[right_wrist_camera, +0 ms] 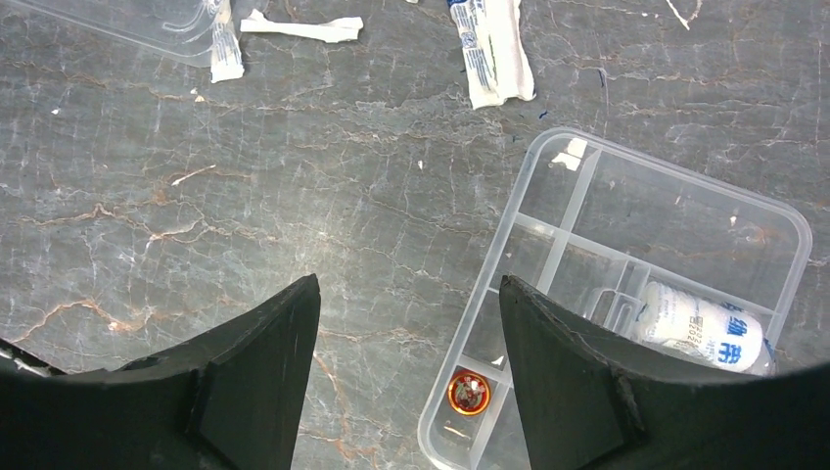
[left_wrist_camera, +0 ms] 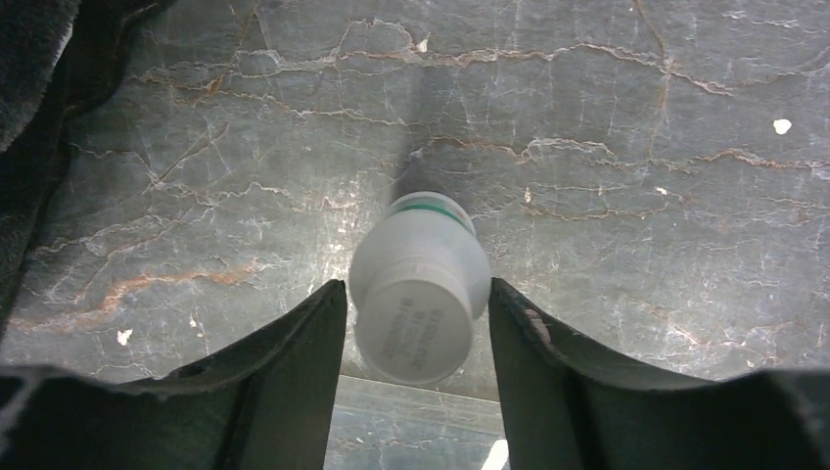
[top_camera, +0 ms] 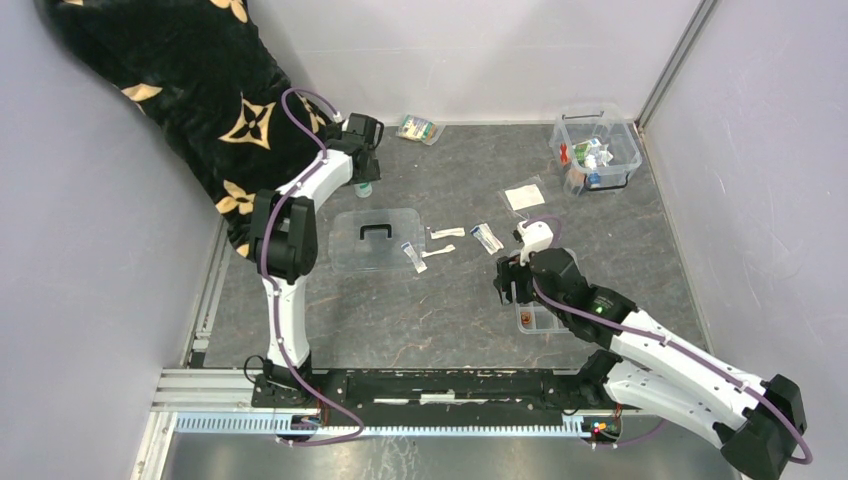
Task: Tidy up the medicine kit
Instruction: Pick up the pill bottle at the center of the board.
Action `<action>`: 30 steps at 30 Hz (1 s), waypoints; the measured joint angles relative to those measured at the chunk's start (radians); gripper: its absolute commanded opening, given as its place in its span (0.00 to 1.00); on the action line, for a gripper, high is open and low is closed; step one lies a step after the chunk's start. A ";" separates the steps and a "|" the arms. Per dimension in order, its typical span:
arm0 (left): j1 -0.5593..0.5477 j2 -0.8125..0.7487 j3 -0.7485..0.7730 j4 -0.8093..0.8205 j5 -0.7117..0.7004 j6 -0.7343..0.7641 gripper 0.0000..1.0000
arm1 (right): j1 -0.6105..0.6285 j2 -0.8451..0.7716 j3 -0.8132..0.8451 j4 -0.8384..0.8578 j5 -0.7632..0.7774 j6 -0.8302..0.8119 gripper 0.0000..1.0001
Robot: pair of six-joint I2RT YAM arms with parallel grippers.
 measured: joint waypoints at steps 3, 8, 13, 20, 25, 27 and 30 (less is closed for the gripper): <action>0.000 0.005 0.000 0.000 0.000 0.001 0.53 | 0.000 -0.003 -0.005 -0.005 0.006 0.000 0.74; 0.000 0.005 0.001 -0.001 0.000 0.001 0.44 | 0.000 -0.004 -0.006 -0.011 0.007 0.001 0.74; 0.000 0.005 0.001 -0.002 0.007 0.003 0.40 | 0.000 -0.017 -0.009 -0.018 0.006 0.000 0.75; 0.002 -0.081 -0.080 0.003 0.164 0.003 0.40 | 0.000 -0.111 -0.069 0.066 -0.033 -0.021 0.78; -0.020 -0.232 -0.207 0.009 0.314 0.002 0.40 | 0.000 -0.137 -0.114 0.180 -0.064 -0.055 0.77; -0.043 -0.290 -0.249 0.013 0.359 0.001 0.40 | 0.000 -0.139 -0.133 0.246 -0.077 -0.076 0.76; -0.109 -0.364 -0.295 0.021 0.408 0.001 0.39 | 0.000 -0.148 -0.187 0.385 -0.103 -0.108 0.76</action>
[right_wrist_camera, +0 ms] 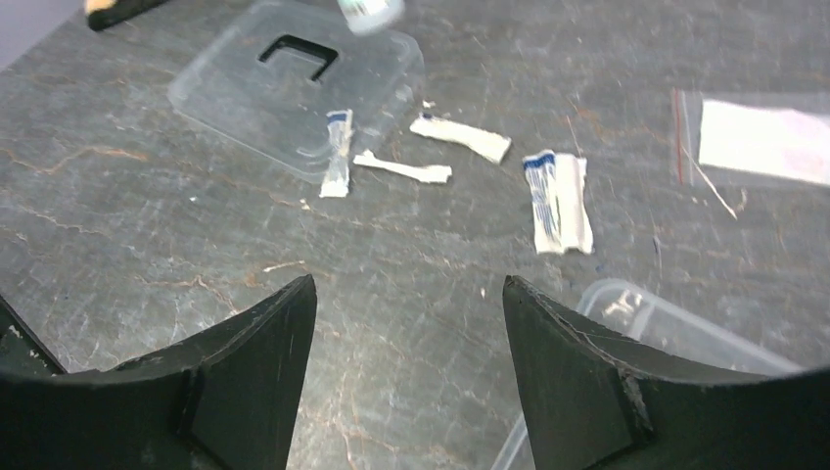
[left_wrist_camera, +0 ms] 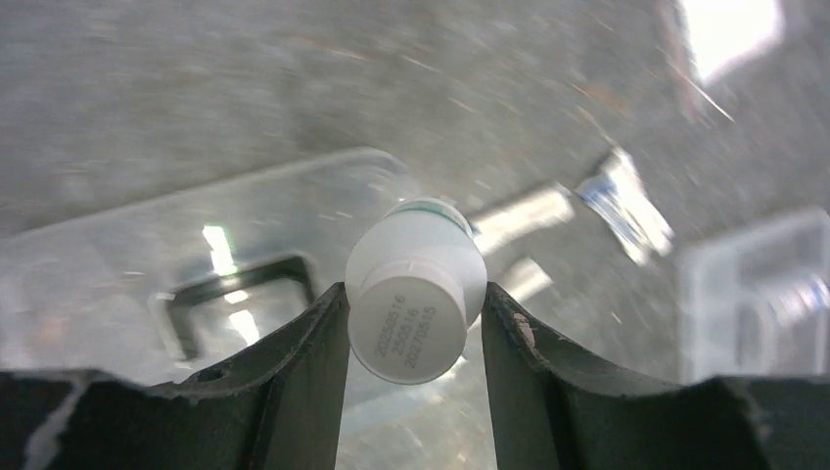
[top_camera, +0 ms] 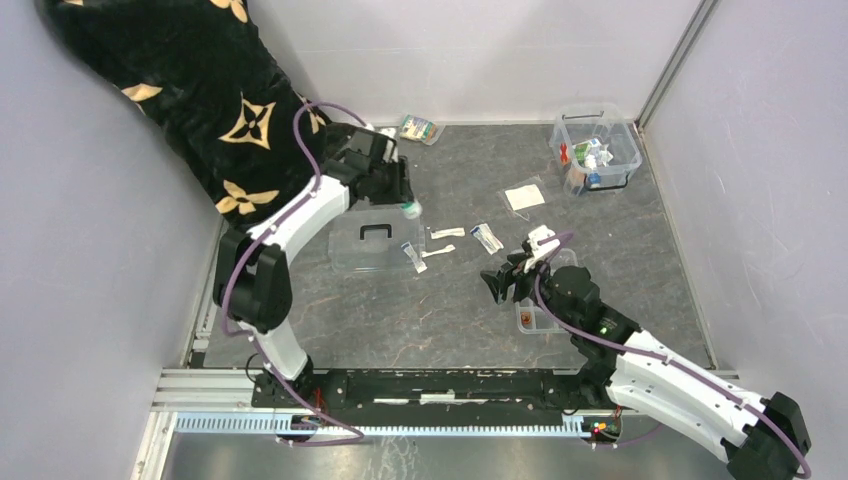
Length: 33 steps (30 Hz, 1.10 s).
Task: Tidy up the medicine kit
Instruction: Pick up the pill bottle at the center of the board.
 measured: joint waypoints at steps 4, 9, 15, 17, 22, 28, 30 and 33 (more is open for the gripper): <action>-0.141 -0.089 -0.072 0.046 0.088 -0.001 0.39 | 0.000 0.015 -0.055 0.164 -0.063 -0.048 0.77; -0.280 -0.162 -0.172 0.096 0.218 -0.006 0.37 | -0.001 0.084 -0.031 0.254 -0.167 -0.133 0.81; -0.314 -0.224 -0.229 0.103 0.296 -0.005 0.36 | -0.001 0.126 0.046 0.193 -0.238 -0.257 0.85; -0.315 -0.254 -0.245 0.108 0.317 -0.003 0.36 | -0.001 0.124 0.048 0.190 -0.258 -0.281 0.86; -0.342 -0.317 -0.258 0.119 0.371 0.005 0.36 | -0.001 0.124 0.048 0.193 -0.293 -0.291 0.86; -0.383 -0.342 -0.261 0.129 0.418 0.023 0.36 | -0.001 0.161 0.048 0.200 -0.299 -0.290 0.86; -0.388 -0.342 -0.261 0.128 0.428 0.027 0.36 | -0.001 0.172 0.048 0.200 -0.298 -0.290 0.85; -0.393 -0.342 -0.261 0.128 0.437 0.029 0.36 | -0.001 0.183 0.049 0.200 -0.295 -0.290 0.80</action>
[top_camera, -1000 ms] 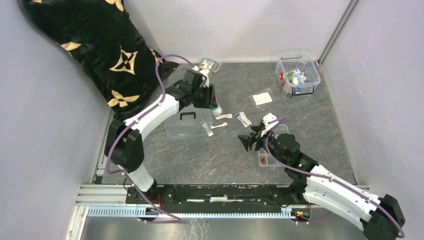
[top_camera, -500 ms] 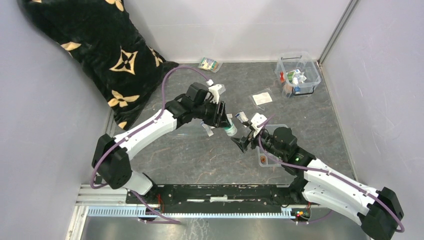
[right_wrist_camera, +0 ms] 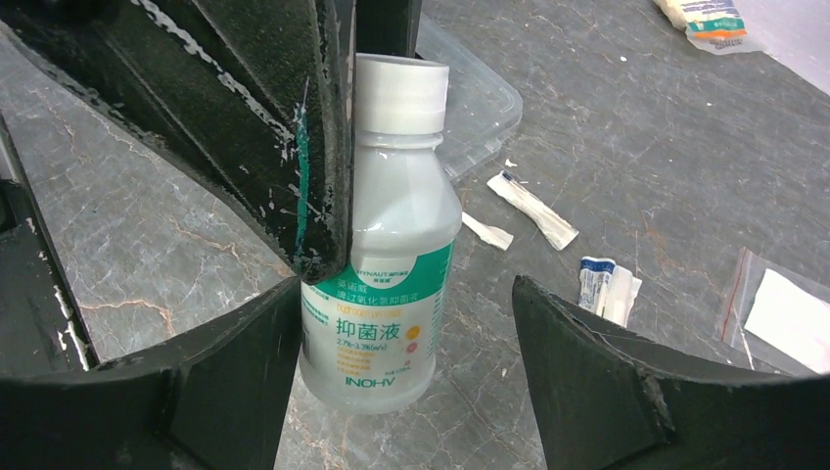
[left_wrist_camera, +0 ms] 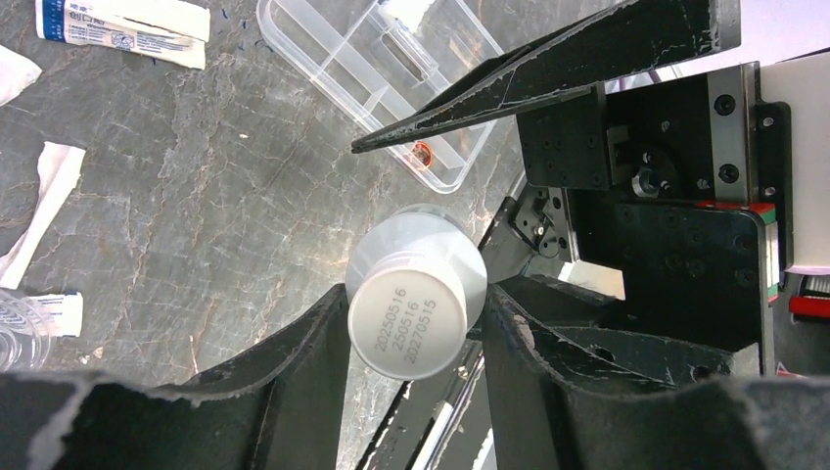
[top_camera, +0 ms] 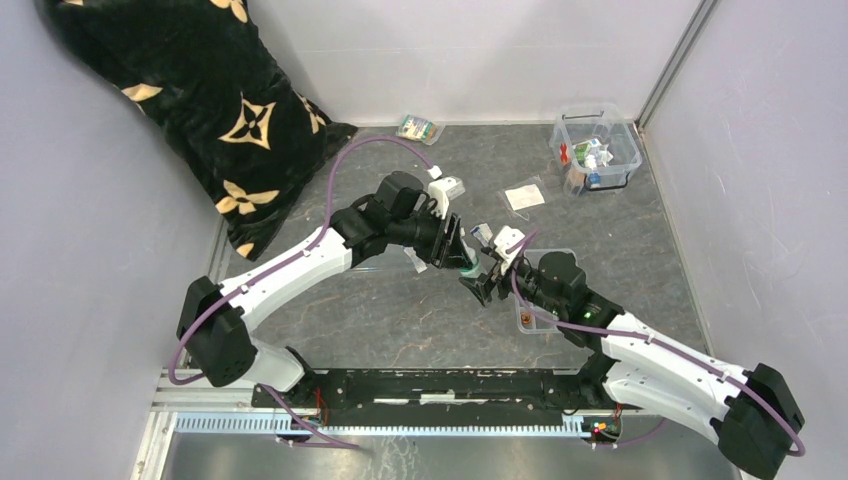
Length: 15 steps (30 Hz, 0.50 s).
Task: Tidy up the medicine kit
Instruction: Pick up the pill bottle at the center of the board.
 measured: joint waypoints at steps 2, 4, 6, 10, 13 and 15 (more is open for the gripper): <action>-0.003 0.000 0.000 0.000 0.002 0.000 0.37 | 0.000 0.002 0.000 0.000 0.000 0.001 0.72; -0.005 0.000 0.000 0.000 0.001 0.000 0.40 | 0.000 0.002 0.000 0.000 0.000 0.005 0.63; -0.006 0.000 0.000 0.002 0.001 0.000 0.49 | 0.000 0.003 0.001 0.000 -0.006 0.010 0.51; -0.006 0.000 0.001 0.003 -0.001 0.000 0.72 | 0.000 0.003 0.003 0.000 -0.020 0.018 0.45; -0.006 0.000 0.026 -0.006 -0.007 -0.004 0.85 | 0.000 0.005 0.010 -0.014 -0.007 0.024 0.45; -0.005 0.004 0.082 -0.023 -0.022 -0.004 0.97 | -0.001 0.006 0.018 -0.034 0.023 0.033 0.46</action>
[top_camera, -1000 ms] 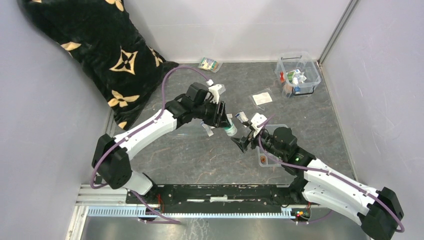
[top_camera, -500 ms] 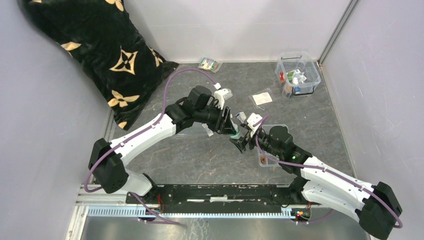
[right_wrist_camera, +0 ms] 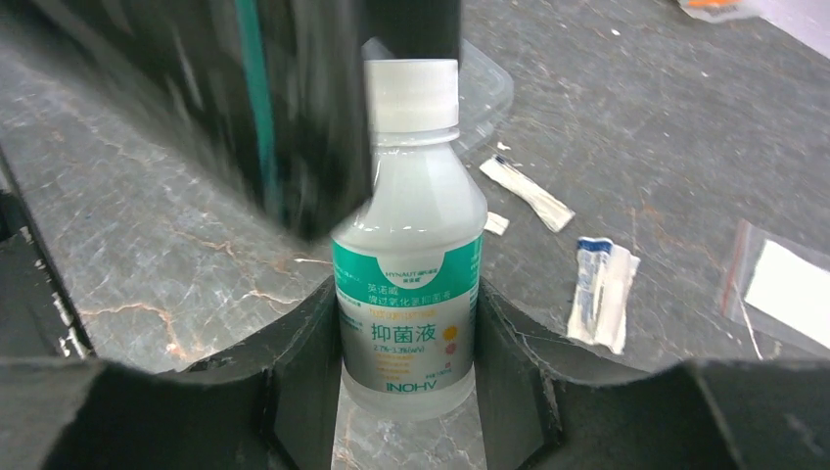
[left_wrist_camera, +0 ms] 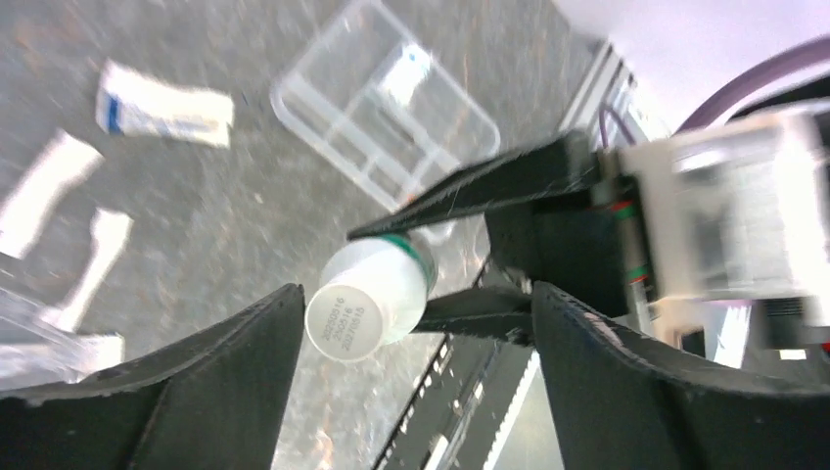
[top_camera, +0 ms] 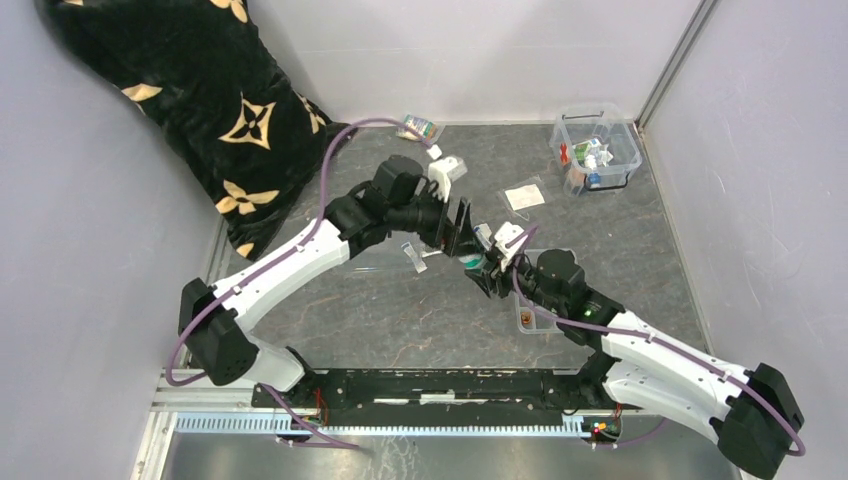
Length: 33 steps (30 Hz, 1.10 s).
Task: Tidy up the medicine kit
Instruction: Pick up the pill bottle at the center of the board, then place the pill bottle in the medicine box.
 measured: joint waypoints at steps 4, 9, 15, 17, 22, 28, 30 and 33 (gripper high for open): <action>0.050 0.005 0.138 -0.011 -0.091 -0.026 1.00 | -0.011 0.003 0.038 -0.068 0.083 0.012 0.47; 0.307 -0.066 0.096 0.021 -0.208 -0.131 1.00 | -0.085 0.085 0.187 -0.198 0.203 0.012 0.43; 0.413 -0.148 -0.034 -0.056 -0.317 -0.162 1.00 | -0.303 0.278 0.450 -0.298 0.243 0.000 0.41; 0.401 -0.207 -0.099 -0.101 -0.361 -0.161 1.00 | -0.388 0.336 0.520 -0.320 0.234 0.000 0.41; 0.397 -0.328 -0.173 -0.170 -0.461 -0.148 1.00 | -0.583 0.485 0.679 -0.382 0.223 0.000 0.41; 0.398 -0.384 -0.211 -0.185 -0.549 -0.121 1.00 | -0.747 0.702 0.925 -0.461 0.229 -0.029 0.42; 0.398 -0.384 -0.225 -0.187 -0.567 -0.114 1.00 | -0.774 0.774 1.009 -0.478 0.230 -0.048 0.43; 0.398 -0.383 -0.244 -0.197 -0.591 -0.104 1.00 | -0.812 0.895 1.146 -0.512 0.229 -0.078 0.43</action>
